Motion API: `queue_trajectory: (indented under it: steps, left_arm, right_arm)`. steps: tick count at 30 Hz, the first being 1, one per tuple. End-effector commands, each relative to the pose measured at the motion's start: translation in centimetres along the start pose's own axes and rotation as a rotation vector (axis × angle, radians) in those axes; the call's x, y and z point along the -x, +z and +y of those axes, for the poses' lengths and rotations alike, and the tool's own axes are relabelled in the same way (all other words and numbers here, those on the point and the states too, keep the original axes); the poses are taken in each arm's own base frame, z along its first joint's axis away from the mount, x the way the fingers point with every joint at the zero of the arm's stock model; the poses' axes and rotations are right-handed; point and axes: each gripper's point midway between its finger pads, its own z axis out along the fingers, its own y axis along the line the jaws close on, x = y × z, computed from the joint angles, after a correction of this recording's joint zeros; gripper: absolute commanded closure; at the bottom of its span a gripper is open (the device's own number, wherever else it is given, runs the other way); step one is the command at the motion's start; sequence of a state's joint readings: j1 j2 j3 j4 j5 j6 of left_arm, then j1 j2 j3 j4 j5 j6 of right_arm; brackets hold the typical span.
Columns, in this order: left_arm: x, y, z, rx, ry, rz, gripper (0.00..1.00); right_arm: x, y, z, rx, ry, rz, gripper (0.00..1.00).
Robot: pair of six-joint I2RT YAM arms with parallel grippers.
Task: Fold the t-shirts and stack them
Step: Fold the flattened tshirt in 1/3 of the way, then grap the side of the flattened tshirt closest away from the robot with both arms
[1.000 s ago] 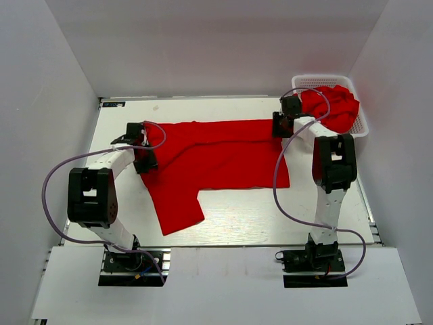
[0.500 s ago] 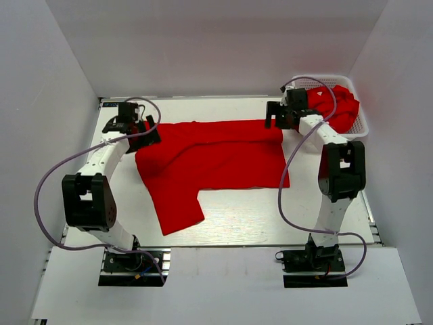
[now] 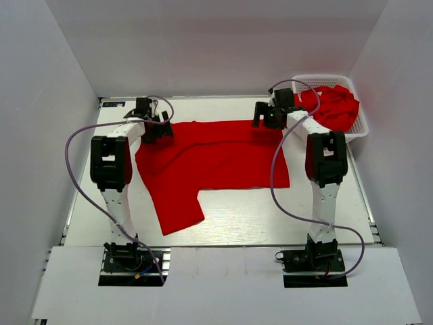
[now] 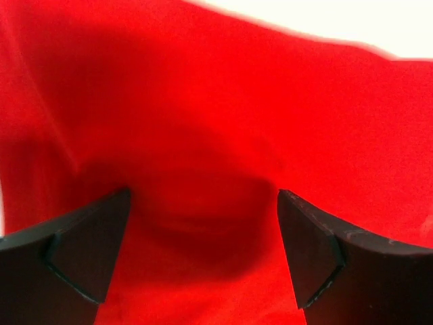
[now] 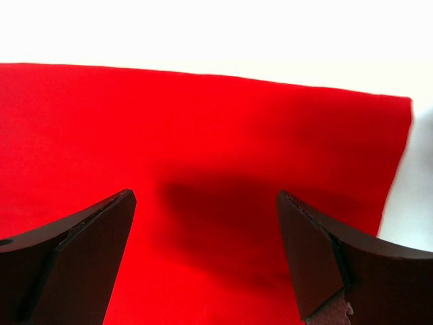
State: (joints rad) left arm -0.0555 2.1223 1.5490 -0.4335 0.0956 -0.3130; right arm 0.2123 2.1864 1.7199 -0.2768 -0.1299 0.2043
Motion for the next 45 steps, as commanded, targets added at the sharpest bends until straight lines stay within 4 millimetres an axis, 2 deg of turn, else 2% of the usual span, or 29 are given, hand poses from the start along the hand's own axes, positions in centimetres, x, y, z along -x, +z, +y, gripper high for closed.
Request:
queue_trajectory:
  steps: [1, 6, 7, 8, 9, 11, 14, 15, 17, 19, 23, 25, 27, 28, 29, 30, 31, 32, 33, 35, 36, 37, 38, 39, 40, 41, 42, 43, 45]
  left_arm:
    - [2.8, 0.5, -0.8, -0.037, 0.004, -0.050, 0.00]
    - [2.2, 3.4, 0.3, -0.017, 0.002, 0.001, 0.00]
    - [2.9, 3.6, 0.1, -0.017, 0.002, 0.001, 0.00]
    - [2.1, 4.9, 0.6, 0.002, -0.002, 0.030, 0.00]
    - [3.5, 5.0, 0.4, 0.005, 0.010, 0.006, 0.00]
    - [2.6, 6.4, 1.1, 0.028, 0.005, 0.049, 0.00]
    - [4.5, 6.7, 1.5, 0.049, 0.000, 0.016, 0.00]
    - [5.6, 6.2, 1.8, 0.049, -0.006, -0.005, 0.00]
    - [6.2, 6.0, 2.1, 0.051, -0.013, -0.018, 0.00]
    - [7.7, 5.1, 1.4, 0.025, 0.004, -0.058, 0.00]
    - [11.6, 1.1, -0.7, -0.040, 0.053, -0.166, 0.00]
    - [14.2, -2.2, -1.6, -0.044, 0.071, -0.234, 0.00]
    - [14.8, -4.6, -1.5, -0.017, 0.080, -0.248, 0.00]
    - [15.8, -7.3, -1.9, -0.014, 0.093, -0.286, 0.00]
    - [15.5, -8.4, -1.4, 0.017, 0.088, -0.282, 0.00]
    - [15.1, -9.5, -1.1, 0.038, 0.094, -0.274, 0.00]
    - [14.9, -12.6, -1.0, 0.057, 0.091, -0.287, 0.00]
    - [12.4, -12.5, -0.3, 0.102, 0.070, -0.235, 0.00]
    - [11.2, -13.5, 0.2, 0.124, 0.052, -0.220, 0.00]
    - [7.2, -15.9, 0.6, 0.136, 0.018, -0.179, 0.00]
    - [5.8, -16.7, 0.6, 0.127, -0.029, -0.168, 0.00]
    - [4.4, -17.3, 0.8, 0.127, -0.048, -0.163, 0.00]
    - [0.8, -16.7, 1.7, 0.139, -0.059, -0.089, 0.00]
    - [-0.1, -18.6, 1.7, 0.131, -0.079, -0.110, 0.00]
    - [-1.7, -19.0, 1.7, 0.134, -0.083, -0.086, 0.00]
    - [-5.4, -18.6, 2.2, 0.145, -0.089, 0.007, 0.00]
    - [-8.2, -19.0, 2.3, 0.143, -0.104, 0.051, 0.00]
    - [-10.0, -19.1, 1.8, 0.108, -0.100, 0.095, 0.00]
    - [-12.7, -19.3, 1.5, 0.085, -0.110, 0.139, 0.00]
  right_arm:
    - [0.1, 1.5, -0.7, -0.013, 0.034, 0.015, 0.10]
    - [0.1, 3.1, -1.2, -0.030, 0.035, 0.033, 0.10]
    - [0.9, 3.4, -1.1, -0.026, 0.031, 0.019, 0.10]
    - [0.5, 4.2, -1.5, -0.034, 0.036, 0.029, 0.10]
    - [-0.2, 4.8, -1.8, -0.038, 0.046, 0.050, 0.10]
    - [0.8, 5.4, -1.7, -0.033, 0.046, 0.028, 0.10]
    - [1.5, 6.4, -1.8, -0.026, 0.053, 0.010, 0.10]
    - [2.2, 6.2, -1.5, -0.013, 0.051, -0.004, 0.10]
    - [3.6, 5.9, -1.1, -0.003, 0.045, -0.040, 0.10]
    - [4.4, 5.6, -0.4, 0.020, 0.022, -0.058, 0.10]
    - [7.8, 2.9, 1.5, 0.046, -0.043, -0.132, 0.10]
    - [9.7, 0.4, 2.6, 0.052, -0.066, -0.176, 0.10]
    - [9.1, -0.5, 2.9, 0.049, -0.085, -0.161, 0.10]
    - [10.8, -3.0, 3.4, 0.032, -0.104, -0.210, 0.10]
    - [10.8, -3.8, 3.5, 0.027, -0.111, -0.208, 0.10]
    - [9.5, -4.5, 4.0, 0.025, -0.118, -0.180, 0.10]
    - [10.1, -6.1, 3.9, -0.001, -0.111, -0.203, 0.10]
    - [9.5, -6.5, 3.8, -0.008, -0.108, -0.188, 0.10]
    - [7.5, -7.0, 3.5, -0.028, -0.084, -0.146, 0.10]
    - [6.6, -9.4, 3.9, -0.032, -0.044, -0.151, 0.10]
    - [5.8, -9.5, 3.7, -0.043, -0.022, -0.139, 0.10]
    - [5.3, -11.4, 3.9, -0.049, -0.012, -0.148, 0.10]
    - [3.3, -11.1, 3.1, -0.071, 0.030, -0.110, 0.10]
    - [2.6, -11.5, 2.4, -0.114, 0.046, -0.110, 0.10]
    - [-1.1, -10.8, 1.4, -0.146, 0.064, -0.037, 0.10]
    - [-0.6, -13.0, 1.5, -0.162, 0.080, -0.082, 0.10]
    - [-1.1, -13.4, 1.4, -0.173, 0.111, -0.084, 0.10]
    - [-3.9, -14.0, 1.0, -0.184, 0.128, -0.040, 0.10]
    - [-5.4, -15.1, 0.7, -0.207, 0.177, -0.029, 0.10]
